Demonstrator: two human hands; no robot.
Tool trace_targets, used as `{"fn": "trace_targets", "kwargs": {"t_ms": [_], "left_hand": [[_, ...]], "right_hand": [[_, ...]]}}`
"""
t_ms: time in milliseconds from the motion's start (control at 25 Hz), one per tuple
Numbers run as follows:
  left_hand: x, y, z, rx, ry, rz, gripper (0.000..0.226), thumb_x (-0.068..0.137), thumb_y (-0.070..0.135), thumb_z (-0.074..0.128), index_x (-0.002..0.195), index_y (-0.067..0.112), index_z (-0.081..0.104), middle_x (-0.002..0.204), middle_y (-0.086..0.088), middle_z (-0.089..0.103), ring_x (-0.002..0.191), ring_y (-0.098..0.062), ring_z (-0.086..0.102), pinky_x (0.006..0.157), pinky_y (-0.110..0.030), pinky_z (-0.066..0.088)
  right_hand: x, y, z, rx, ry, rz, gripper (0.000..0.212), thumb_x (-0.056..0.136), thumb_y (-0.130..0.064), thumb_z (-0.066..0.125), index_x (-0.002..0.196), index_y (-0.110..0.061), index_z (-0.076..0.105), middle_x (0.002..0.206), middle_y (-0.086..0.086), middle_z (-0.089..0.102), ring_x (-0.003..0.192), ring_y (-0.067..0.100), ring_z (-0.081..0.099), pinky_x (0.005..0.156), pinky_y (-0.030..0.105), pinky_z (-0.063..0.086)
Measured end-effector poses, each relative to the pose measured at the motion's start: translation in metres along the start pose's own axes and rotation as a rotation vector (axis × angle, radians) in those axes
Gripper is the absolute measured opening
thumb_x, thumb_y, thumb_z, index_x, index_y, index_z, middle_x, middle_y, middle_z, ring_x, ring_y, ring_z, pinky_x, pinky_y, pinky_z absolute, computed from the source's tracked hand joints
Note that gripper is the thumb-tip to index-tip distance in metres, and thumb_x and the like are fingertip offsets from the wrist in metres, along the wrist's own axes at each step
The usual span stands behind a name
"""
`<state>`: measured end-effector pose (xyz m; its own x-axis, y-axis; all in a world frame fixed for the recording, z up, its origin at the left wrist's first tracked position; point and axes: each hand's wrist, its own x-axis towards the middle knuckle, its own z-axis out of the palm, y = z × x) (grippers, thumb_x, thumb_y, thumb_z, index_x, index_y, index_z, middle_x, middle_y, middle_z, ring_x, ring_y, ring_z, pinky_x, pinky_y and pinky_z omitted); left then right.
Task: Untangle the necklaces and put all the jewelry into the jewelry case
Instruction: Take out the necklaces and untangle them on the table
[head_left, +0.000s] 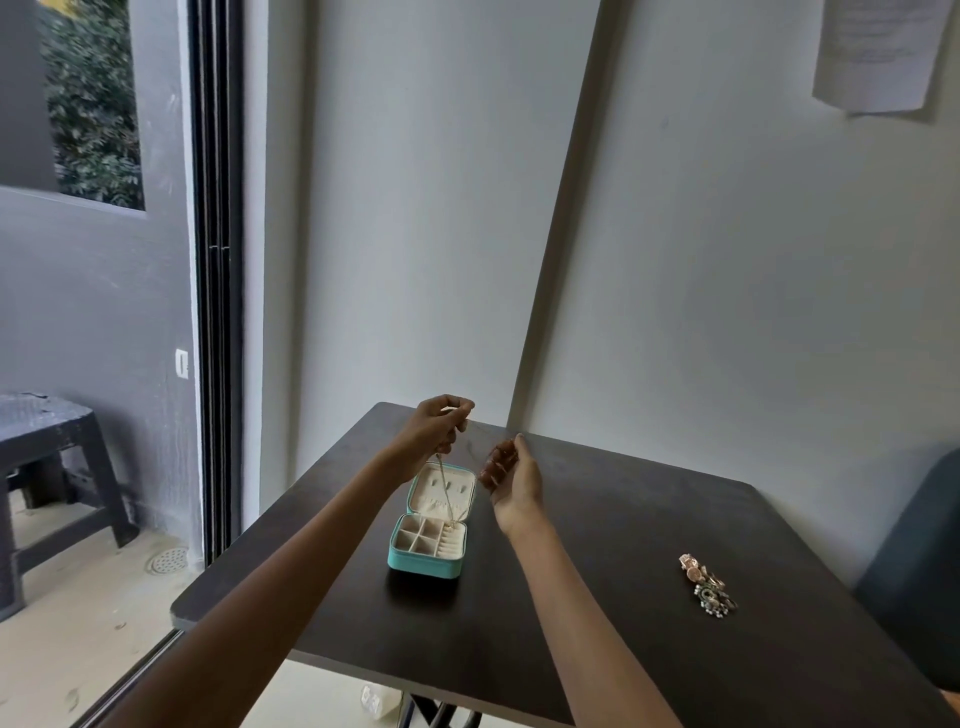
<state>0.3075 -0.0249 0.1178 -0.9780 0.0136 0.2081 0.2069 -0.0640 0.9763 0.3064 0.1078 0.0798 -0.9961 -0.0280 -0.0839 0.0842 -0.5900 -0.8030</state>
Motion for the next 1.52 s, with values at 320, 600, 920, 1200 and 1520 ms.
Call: {"fn": "trace_targets", "kwargs": {"t_ms": [320, 600, 920, 1200, 1520], "left_hand": [[-0.006, -0.014, -0.01, 0.502, -0.113, 0.097, 0.02, 0.094, 0.019, 0.055, 0.097, 0.006, 0.069, 0.062, 0.013, 0.057, 0.047, 0.002, 0.046, 0.05, -0.009, 0.033], [0.0, -0.001, 0.001, 0.1, -0.023, 0.146, 0.032, 0.102, 0.027, 0.035, 0.1, 0.011, 0.063, 0.084, -0.002, 0.056, 0.064, -0.009, 0.051, 0.054, -0.018, 0.038], [0.008, 0.024, 0.003, -0.256, -0.024, 0.156, 0.031, 0.102, 0.029, 0.035, 0.094, 0.015, 0.062, 0.09, -0.004, 0.067, 0.073, -0.017, 0.064, 0.064, -0.027, 0.048], [0.011, 0.037, -0.009, -0.39, 0.073, 0.094, 0.029, 0.102, 0.028, 0.035, 0.094, 0.012, 0.059, 0.064, -0.001, 0.054, 0.058, -0.015, 0.056, 0.061, -0.025, 0.048], [0.006, -0.026, -0.033, 0.334, 0.197, 0.039, 0.024, 0.097, 0.02, 0.047, 0.09, 0.007, 0.066, 0.061, -0.001, 0.05, 0.051, -0.008, 0.04, 0.045, -0.016, 0.035]], "right_hand": [[-0.004, -0.021, 0.006, 0.003, -0.113, 0.027, 0.031, 0.099, -0.025, 0.041, 0.079, -0.011, 0.06, 0.063, 0.0, 0.058, 0.058, 0.012, 0.052, 0.058, 0.023, 0.044], [0.001, 0.004, -0.006, -0.09, -0.053, 0.09, 0.028, 0.096, -0.019, 0.044, 0.084, -0.009, 0.068, 0.063, 0.0, 0.064, 0.062, 0.014, 0.058, 0.065, 0.027, 0.047], [0.004, 0.019, -0.011, -0.041, -0.04, 0.164, 0.024, 0.096, -0.015, 0.04, 0.1, -0.011, 0.064, 0.088, 0.005, 0.063, 0.083, 0.018, 0.059, 0.077, 0.03, 0.049], [0.01, 0.023, -0.015, 0.007, -0.035, 0.161, 0.025, 0.098, -0.026, 0.042, 0.101, -0.01, 0.061, 0.096, 0.009, 0.063, 0.081, 0.022, 0.06, 0.069, 0.029, 0.05], [0.02, 0.009, -0.018, -0.147, -0.057, 0.057, 0.029, 0.093, 0.003, 0.042, 0.103, -0.012, 0.065, 0.084, 0.005, 0.065, 0.055, 0.009, 0.064, 0.047, 0.018, 0.05]]}}
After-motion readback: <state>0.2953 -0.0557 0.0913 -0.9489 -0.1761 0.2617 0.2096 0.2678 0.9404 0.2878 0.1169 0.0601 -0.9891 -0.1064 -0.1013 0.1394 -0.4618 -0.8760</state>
